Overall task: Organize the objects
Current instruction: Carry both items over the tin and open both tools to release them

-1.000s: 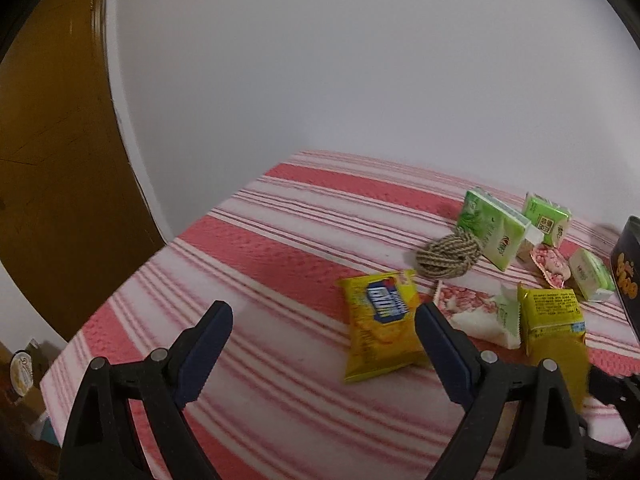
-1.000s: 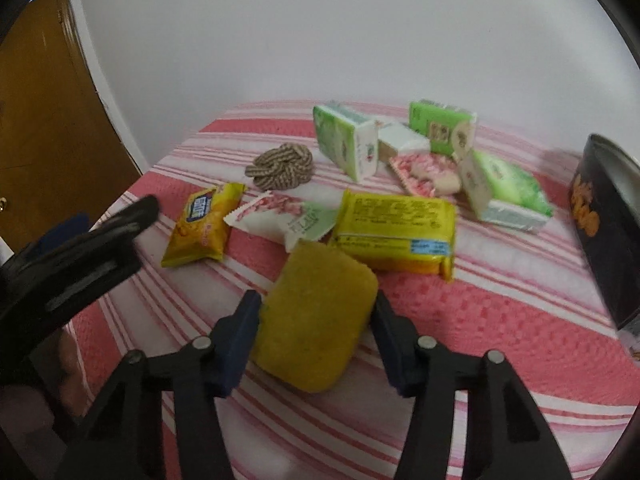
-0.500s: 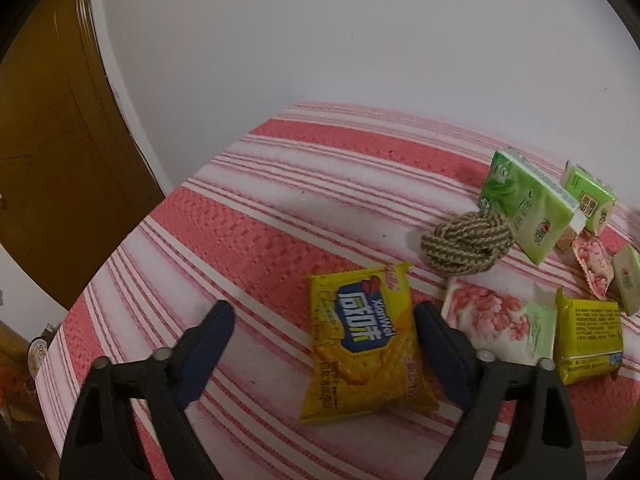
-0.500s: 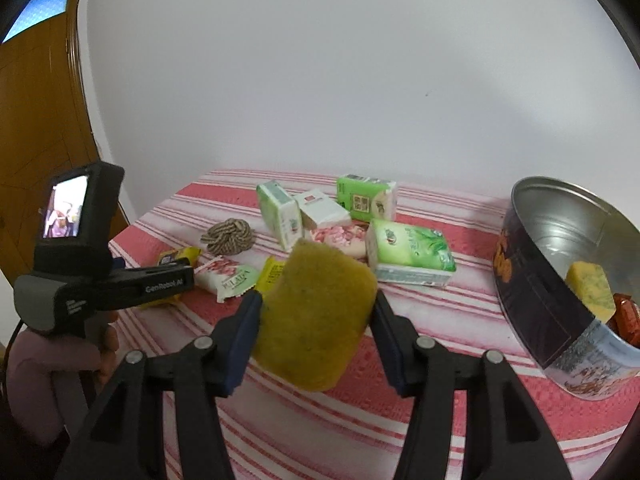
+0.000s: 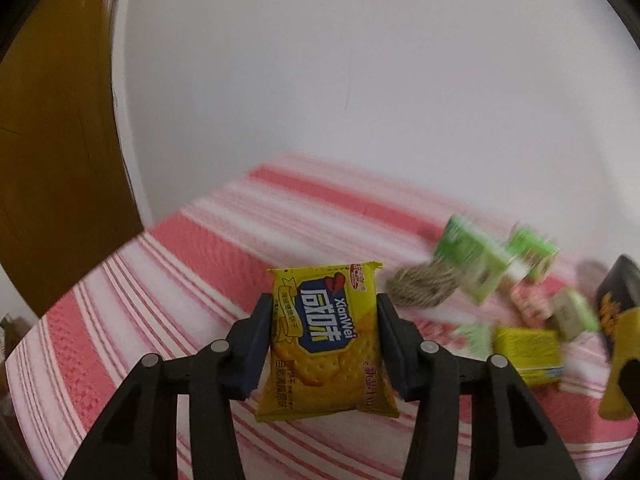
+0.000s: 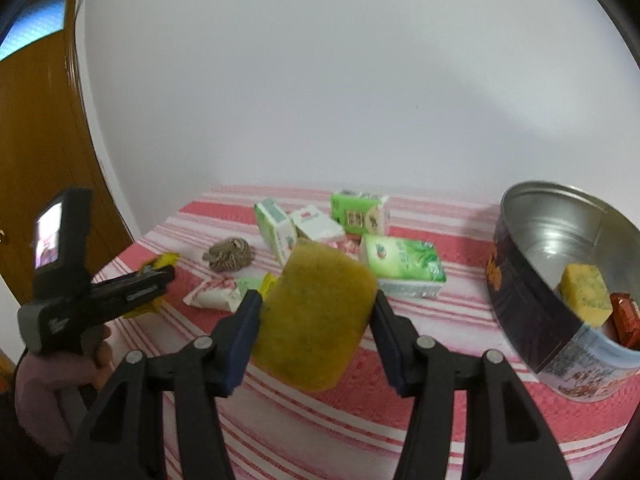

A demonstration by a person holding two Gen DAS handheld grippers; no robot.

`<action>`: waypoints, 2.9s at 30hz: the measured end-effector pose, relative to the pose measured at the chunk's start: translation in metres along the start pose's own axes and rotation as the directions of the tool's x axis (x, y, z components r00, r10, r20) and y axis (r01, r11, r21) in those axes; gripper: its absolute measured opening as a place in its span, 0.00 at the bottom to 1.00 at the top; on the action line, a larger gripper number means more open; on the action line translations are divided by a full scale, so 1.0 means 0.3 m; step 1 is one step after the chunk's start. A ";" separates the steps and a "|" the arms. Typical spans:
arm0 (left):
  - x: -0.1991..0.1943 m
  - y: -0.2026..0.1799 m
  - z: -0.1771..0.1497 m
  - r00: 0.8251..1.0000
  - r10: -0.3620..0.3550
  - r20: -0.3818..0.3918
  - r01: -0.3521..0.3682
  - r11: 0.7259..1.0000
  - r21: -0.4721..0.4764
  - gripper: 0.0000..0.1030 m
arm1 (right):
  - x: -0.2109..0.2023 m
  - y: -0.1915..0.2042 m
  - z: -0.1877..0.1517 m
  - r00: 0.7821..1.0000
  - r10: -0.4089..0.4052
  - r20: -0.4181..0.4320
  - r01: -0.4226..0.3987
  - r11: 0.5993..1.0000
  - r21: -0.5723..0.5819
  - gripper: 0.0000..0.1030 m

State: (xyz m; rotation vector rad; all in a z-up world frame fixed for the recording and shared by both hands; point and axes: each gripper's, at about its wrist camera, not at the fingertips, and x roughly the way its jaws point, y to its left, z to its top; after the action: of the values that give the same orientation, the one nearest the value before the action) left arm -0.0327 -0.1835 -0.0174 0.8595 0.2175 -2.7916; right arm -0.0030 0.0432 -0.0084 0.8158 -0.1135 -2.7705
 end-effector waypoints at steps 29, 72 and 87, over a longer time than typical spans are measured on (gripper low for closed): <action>-0.244 -0.789 0.012 0.939 -0.333 0.082 0.304 0.919 0.249 0.51 | -0.289 -0.491 0.046 0.940 -0.263 0.218 0.248 0.964 0.092 0.54; -0.090 -1.157 -0.080 0.926 -0.375 -0.038 0.361 0.857 0.367 0.51 | -0.233 -0.715 0.050 0.860 -0.506 0.066 0.491 0.856 0.160 0.54; -0.102 -1.170 -0.111 0.932 -0.358 -0.049 0.351 0.863 0.363 0.51 | -0.217 -0.706 0.048 0.872 -0.488 0.044 0.475 0.864 0.168 0.57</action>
State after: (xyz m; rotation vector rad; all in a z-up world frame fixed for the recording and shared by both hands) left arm -0.0759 0.1674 0.0001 0.9523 -0.1809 -3.2514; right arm -0.0037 0.2645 0.0071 0.8603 -0.1562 -3.3074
